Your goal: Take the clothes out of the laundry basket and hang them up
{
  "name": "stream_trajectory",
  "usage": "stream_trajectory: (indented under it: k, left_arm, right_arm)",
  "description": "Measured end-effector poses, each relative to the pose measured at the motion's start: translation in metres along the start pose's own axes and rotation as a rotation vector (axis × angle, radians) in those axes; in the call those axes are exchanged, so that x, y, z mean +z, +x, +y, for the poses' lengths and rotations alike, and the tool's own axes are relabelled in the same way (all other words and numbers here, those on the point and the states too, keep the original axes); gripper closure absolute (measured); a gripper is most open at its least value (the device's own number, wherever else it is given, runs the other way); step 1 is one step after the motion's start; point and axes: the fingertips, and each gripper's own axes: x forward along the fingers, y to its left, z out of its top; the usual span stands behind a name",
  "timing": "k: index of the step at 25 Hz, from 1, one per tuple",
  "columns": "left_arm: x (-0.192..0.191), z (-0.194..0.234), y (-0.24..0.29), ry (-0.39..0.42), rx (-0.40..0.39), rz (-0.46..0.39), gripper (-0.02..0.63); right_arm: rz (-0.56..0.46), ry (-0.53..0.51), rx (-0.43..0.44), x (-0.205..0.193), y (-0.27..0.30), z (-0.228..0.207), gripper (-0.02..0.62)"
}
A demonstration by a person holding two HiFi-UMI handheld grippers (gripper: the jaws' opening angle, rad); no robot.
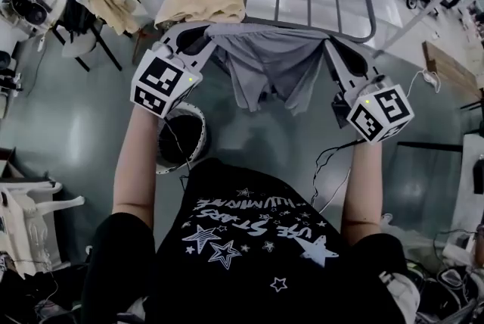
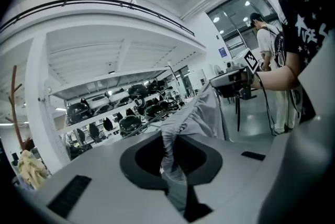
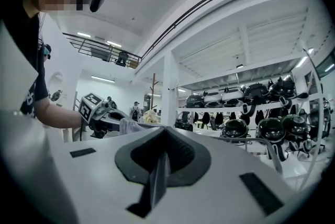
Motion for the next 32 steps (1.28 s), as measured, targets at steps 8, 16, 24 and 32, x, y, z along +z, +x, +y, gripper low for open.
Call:
stream_trajectory:
  k: [8, 16, 24, 32]
  left_arm:
    - [0.062, 0.016, 0.059, 0.024, -0.02, -0.066, 0.552]
    - [0.103, 0.071, 0.13, 0.059, -0.032, -0.172, 0.552]
    - [0.119, 0.144, 0.214, 0.069, -0.059, -0.213, 0.552]
    - [0.113, 0.204, 0.289, 0.06, -0.085, -0.237, 0.552]
  right_arm:
    - [-0.069, 0.01, -0.091, 0.027, -0.014, -0.059, 0.583]
    - [-0.112, -0.051, -0.17, 0.054, 0.016, -0.116, 0.583]
    - [-0.081, -0.067, -0.235, 0.069, 0.083, -0.197, 0.583]
    - [-0.067, -0.081, -0.305, 0.068, 0.143, -0.265, 0.583]
